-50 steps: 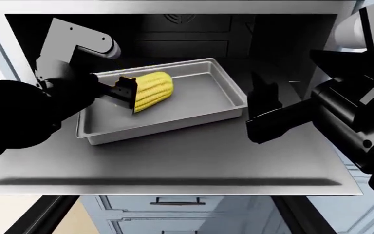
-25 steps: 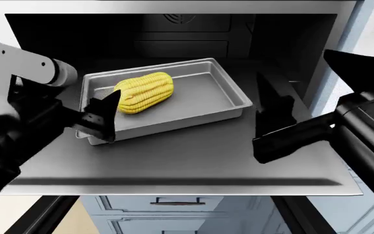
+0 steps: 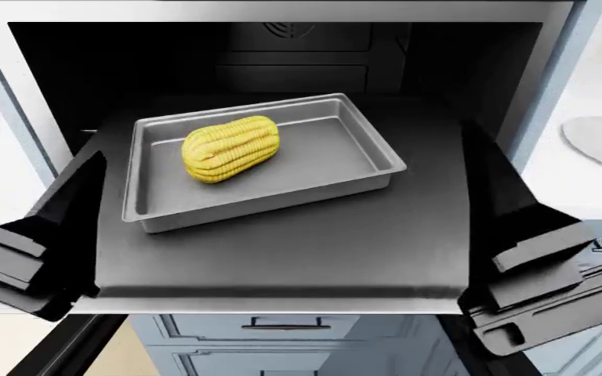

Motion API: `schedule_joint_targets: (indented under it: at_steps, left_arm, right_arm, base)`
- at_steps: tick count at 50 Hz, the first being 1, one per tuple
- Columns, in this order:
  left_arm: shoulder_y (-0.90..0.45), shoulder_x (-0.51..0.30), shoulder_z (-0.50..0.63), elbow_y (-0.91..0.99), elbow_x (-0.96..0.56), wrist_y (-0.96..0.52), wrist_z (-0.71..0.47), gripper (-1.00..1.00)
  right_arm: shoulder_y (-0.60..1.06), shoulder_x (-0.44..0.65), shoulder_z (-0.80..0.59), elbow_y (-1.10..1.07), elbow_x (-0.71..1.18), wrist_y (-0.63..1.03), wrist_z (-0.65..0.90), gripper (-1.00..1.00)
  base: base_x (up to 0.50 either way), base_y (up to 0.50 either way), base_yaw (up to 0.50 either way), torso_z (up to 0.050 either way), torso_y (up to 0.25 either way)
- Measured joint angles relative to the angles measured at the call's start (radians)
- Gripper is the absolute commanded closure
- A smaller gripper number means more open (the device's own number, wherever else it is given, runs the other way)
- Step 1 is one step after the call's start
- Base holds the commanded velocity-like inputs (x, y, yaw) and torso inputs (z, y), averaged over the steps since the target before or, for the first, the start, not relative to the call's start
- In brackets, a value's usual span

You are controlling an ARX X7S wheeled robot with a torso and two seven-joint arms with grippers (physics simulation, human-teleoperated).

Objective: Place the corn on the top rack of the oven.

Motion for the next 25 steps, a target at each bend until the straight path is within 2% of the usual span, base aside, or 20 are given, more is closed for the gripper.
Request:
schedule_joint_targets:
  at_steps: [8,14,18,25]
  left_arm:
    - [0.03,0.083,-0.304,0.051,-0.141,-0.094,0.035,-1.0]
    - [0.022,0.126,-0.484,0.067,-0.264,-0.142,0.036,-1.0]
    - [0.018,0.144,-0.575,0.07,-0.326,-0.161,0.034,-1.0]
    - [0.014,0.167,-0.688,0.066,-0.399,-0.182,0.03,-1.0]
  right_arm:
    - [0.113,0.049,0.065,-0.011,0.102,-0.012,0.02,-1.0]
    - [0.244,0.092,0.074,-0.015,0.173,-0.032,0.027,-1.0]
    - [0.293,0.12,0.119,-0.017,0.219,-0.036,0.03,-1.0]
    - [0.268,0.156,0.298,-0.019,0.302,-0.02,0.033,-1.0]
  base:
    - [0.0,0.0,0.0,0.0,0.0]
    - [0.0,0.0,0.0,0.0,0.0]
    - [0.0,0.0,0.0,0.0,0.0]
    - [0.0,0.0,0.0,0.0,0.0]
